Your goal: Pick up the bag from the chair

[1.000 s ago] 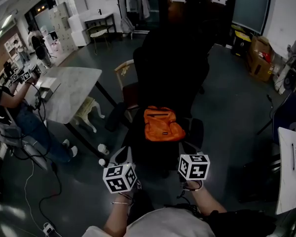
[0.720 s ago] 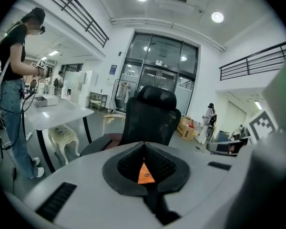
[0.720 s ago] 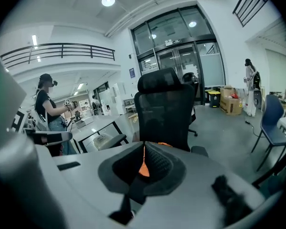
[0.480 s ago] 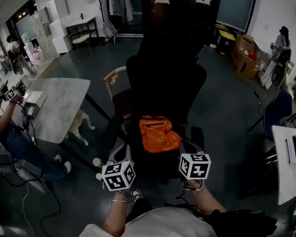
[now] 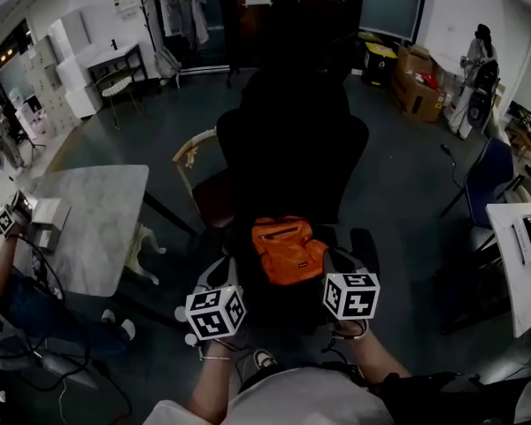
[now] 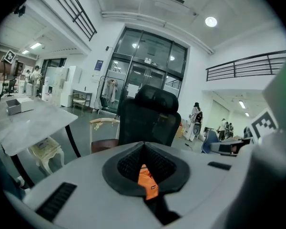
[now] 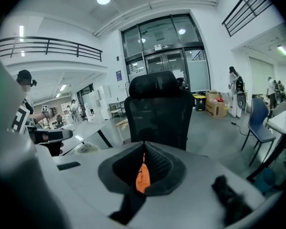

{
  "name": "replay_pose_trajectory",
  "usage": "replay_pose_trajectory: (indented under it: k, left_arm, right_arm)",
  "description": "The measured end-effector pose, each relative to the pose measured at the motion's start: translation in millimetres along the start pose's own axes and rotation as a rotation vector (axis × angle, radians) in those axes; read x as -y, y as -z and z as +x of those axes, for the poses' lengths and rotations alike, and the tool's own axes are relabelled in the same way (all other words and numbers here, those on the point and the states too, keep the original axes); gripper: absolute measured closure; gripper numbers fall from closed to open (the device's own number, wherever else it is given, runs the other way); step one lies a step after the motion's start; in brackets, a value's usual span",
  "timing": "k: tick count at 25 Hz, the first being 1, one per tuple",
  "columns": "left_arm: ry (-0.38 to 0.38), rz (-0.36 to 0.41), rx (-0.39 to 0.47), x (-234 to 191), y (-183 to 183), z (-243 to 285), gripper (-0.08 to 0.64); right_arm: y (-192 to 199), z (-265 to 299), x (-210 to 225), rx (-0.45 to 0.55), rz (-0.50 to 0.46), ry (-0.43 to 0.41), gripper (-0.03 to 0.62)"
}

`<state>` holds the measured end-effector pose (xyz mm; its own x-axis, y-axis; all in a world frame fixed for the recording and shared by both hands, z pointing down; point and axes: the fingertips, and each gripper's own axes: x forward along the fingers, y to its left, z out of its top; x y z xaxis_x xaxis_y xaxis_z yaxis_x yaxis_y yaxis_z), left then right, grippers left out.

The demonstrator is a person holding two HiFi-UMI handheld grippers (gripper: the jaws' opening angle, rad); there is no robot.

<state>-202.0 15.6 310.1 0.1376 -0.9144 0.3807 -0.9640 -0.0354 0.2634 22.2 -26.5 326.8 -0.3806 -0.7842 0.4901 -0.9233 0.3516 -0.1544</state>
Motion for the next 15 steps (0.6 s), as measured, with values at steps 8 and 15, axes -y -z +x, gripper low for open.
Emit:
replay_pose_trajectory:
  k: [8, 15]
  left_arm:
    - [0.069, -0.004, -0.05, -15.1, 5.5, 30.3, 0.546]
    - [0.07, -0.03, -0.113, -26.2, 27.1, 57.4, 0.546]
  right_arm:
    - [4.7, 14.0, -3.9, -0.029, 0.006, 0.077, 0.558]
    - [15.7, 19.2, 22.1, -0.072, -0.01, 0.15, 0.558]
